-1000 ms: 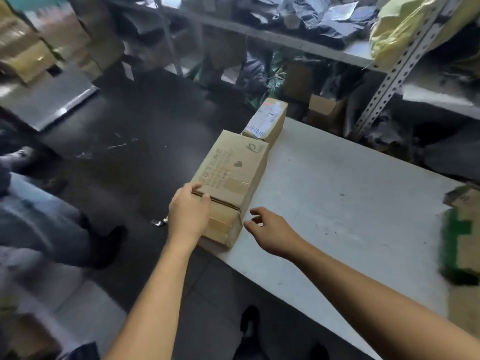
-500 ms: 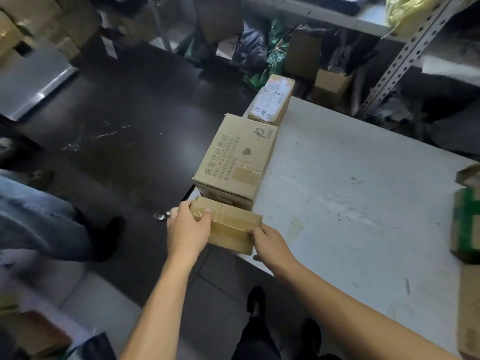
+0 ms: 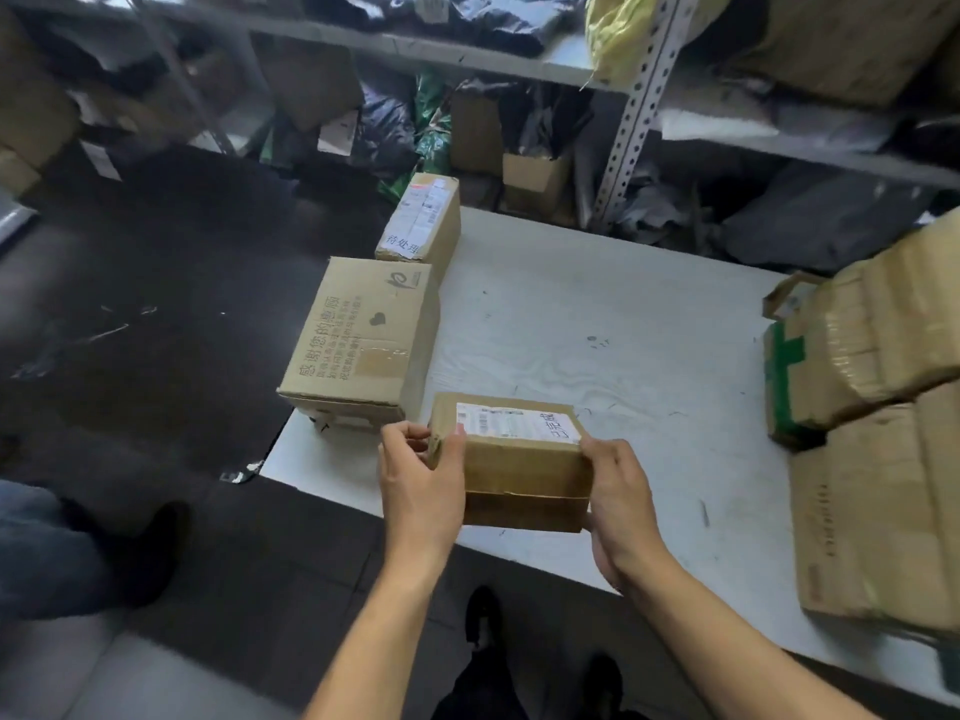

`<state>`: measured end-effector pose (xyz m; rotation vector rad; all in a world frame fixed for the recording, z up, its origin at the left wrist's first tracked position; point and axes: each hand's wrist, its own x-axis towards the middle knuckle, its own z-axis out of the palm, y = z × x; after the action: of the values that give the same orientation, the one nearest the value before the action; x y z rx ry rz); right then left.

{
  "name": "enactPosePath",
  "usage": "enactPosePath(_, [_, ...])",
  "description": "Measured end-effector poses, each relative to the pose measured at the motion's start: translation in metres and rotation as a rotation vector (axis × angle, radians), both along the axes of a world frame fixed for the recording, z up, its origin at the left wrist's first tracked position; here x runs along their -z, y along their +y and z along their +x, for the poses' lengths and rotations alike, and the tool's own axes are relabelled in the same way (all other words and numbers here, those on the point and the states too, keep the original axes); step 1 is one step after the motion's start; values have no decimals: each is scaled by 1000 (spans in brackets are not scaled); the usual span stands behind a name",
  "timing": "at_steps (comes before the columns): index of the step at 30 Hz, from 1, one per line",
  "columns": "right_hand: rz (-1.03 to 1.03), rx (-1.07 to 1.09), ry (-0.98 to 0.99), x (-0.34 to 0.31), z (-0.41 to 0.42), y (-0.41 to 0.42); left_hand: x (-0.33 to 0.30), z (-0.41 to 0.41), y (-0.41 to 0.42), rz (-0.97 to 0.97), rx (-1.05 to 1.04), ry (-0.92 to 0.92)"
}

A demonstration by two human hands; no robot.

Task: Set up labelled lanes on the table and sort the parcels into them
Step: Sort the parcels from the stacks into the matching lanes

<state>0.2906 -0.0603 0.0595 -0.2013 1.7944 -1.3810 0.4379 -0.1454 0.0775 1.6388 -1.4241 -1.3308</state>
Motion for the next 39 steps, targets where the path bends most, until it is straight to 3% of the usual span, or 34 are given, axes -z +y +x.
enactPosePath(9, [-262, 85, 76, -31, -89, 91, -32, -83, 77, -45, 205, 239])
enactPosePath(17, [-348, 104, 237, -75, -145, 106, -59, -111, 74, 203, 346, 357])
enactPosePath(25, [-471, 244, 331, -88, -109, 104, -72, -116, 92, 338, 190, 450])
enactPosePath(32, [-480, 122, 375, -80, -76, 91, -74, -162, 79, 265, -35, 592])
enactPosePath(39, [-313, 209, 467, -104, -112, 102, -86, -166, 31, 153, 142, 513])
